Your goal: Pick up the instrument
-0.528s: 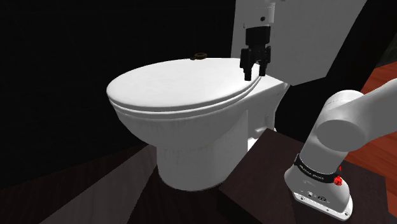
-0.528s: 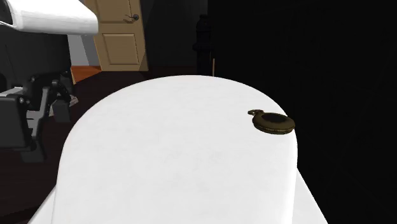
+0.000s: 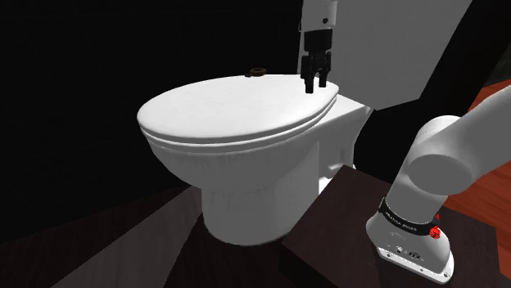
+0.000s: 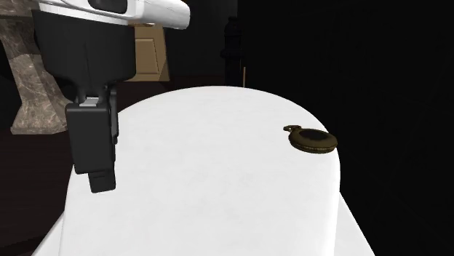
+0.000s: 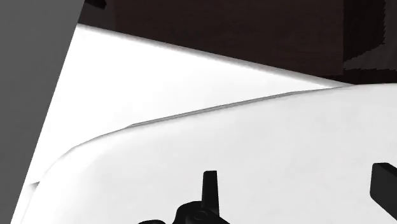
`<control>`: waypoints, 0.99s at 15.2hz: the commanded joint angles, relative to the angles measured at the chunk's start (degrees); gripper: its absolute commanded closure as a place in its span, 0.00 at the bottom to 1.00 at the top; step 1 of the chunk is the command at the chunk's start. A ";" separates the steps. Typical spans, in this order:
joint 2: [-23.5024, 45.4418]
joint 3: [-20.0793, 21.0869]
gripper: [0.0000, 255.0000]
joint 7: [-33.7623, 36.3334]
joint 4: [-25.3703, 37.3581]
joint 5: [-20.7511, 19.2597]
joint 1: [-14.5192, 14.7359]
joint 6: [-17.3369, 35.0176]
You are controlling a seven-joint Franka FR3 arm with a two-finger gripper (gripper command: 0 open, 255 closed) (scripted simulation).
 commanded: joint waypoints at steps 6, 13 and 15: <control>13.43 -3.60 0.00 -13.63 12.23 -3.34 1.56 3.75; 27.14 -5.44 0.00 -26.37 27.72 -3.81 2.52 4.97; 31.18 -5.63 0.00 -29.84 32.84 -3.58 2.60 4.81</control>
